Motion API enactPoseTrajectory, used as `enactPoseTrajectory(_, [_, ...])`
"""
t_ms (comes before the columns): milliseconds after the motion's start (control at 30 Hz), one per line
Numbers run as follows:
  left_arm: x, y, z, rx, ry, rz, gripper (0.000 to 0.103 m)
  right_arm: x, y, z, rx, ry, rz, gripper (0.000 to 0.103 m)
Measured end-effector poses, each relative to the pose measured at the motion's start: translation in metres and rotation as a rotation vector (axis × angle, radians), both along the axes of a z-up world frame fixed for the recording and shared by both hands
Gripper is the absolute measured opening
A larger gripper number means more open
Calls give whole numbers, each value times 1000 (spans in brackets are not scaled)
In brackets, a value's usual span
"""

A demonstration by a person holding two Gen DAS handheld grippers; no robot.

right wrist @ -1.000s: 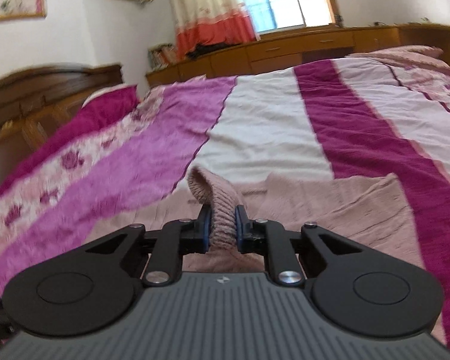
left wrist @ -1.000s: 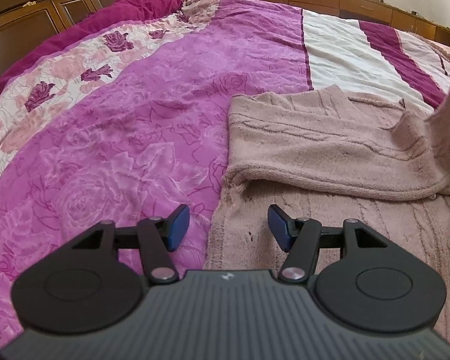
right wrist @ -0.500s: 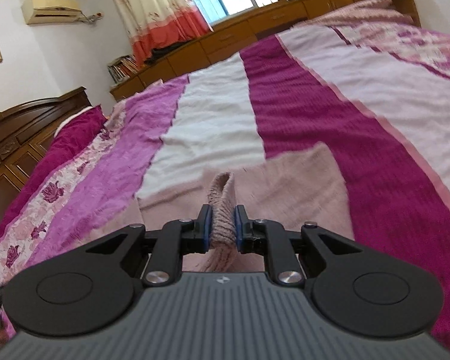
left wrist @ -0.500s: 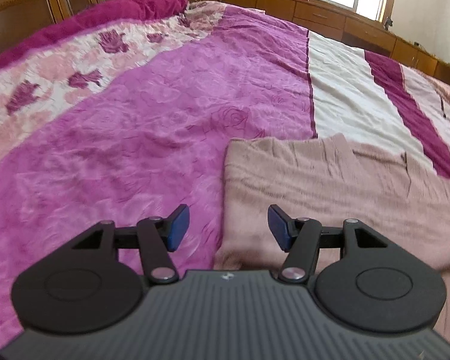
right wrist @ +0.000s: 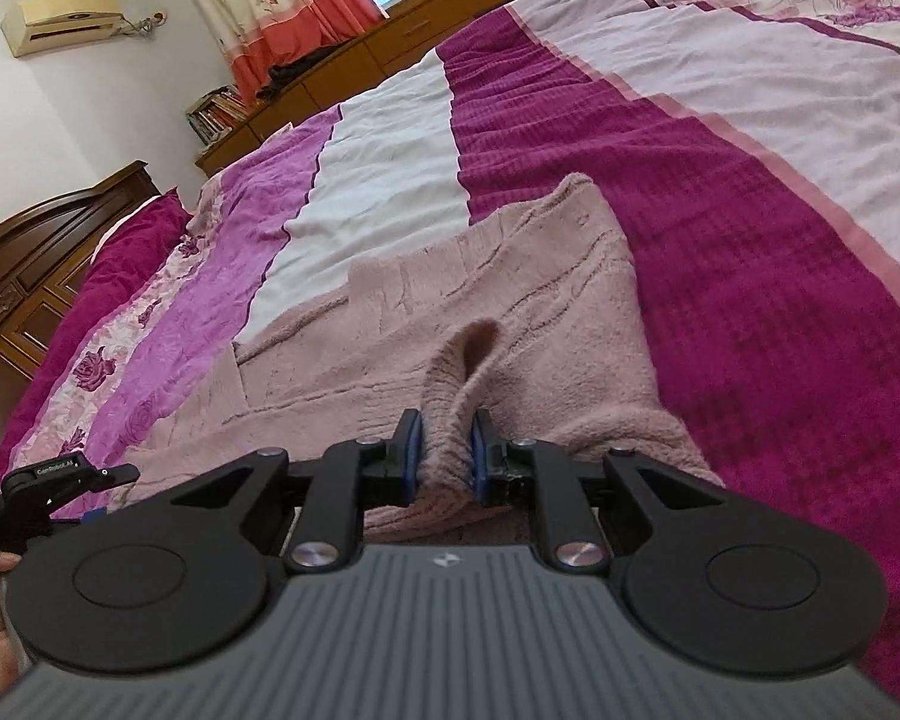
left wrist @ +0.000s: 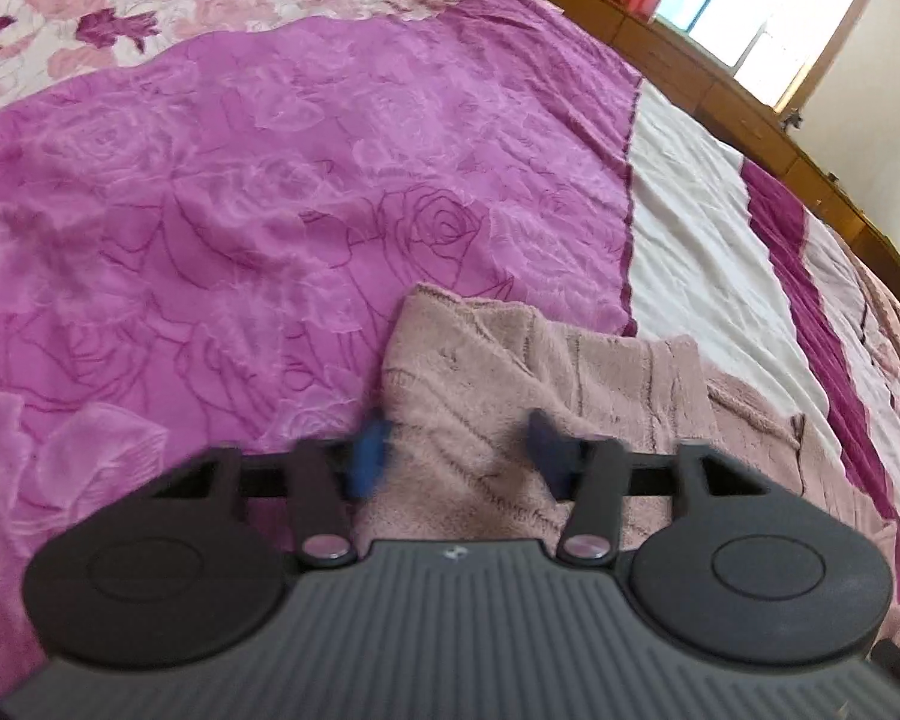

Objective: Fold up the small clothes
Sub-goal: 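Pull the cuff across the cardigan body with the right gripper and release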

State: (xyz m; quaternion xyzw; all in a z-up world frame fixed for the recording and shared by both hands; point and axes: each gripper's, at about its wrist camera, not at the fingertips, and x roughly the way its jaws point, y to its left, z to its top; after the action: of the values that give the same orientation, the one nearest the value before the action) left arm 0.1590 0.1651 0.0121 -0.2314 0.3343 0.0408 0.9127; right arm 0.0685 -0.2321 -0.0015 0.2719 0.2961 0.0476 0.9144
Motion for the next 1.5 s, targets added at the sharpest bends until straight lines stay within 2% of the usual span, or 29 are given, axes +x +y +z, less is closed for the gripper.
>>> enactPoseTrajectory(67, [-3,-1,-2,16,-20,3,13,1,2,2,-4,-1,1,19])
enactPoseTrajectory(267, [-18,5,-2,20,-128,84,11,8,11,14,-59,-8,37,18])
enactPoseTrajectory(400, [-17,13,-12,-21,-134,140,11,0,24,51,-135,-184,80,16])
enactPoseTrajectory(467, [-17,12,-16,-14,-138,149,11,-1,28,61,-189,-243,71,15])
enactPoseTrajectory(567, [-17,11,-15,-1,-141,148,13,12,22,49,-207,-190,50,13])
enactPoseTrajectory(667, [-17,13,-17,-9,-132,147,14,25,10,19,-204,-71,1,13])
enactPoseTrajectory(733, [-17,12,-17,-4,-126,142,16,27,4,2,-206,-22,-14,13])
enactPoseTrajectory(867, [-17,7,-11,47,-104,121,23,21,1,-1,-186,-37,-27,15])
enactPoseTrajectory(933, [-18,4,-5,93,-90,117,33,21,1,2,-182,-35,-24,20])
enactPoseTrajectory(1000, [-21,0,2,149,-78,111,46,18,0,4,-169,-38,-34,35])
enactPoseTrajectory(1100, [-30,-1,13,211,-75,98,53,10,1,12,-158,-57,-39,49])
enactPoseTrajectory(1300, [-53,5,36,236,-63,72,53,-12,5,29,-143,-77,-28,56])
enactPoseTrajectory(1500, [-79,6,54,263,-29,54,53,-40,13,47,-140,-87,2,58])
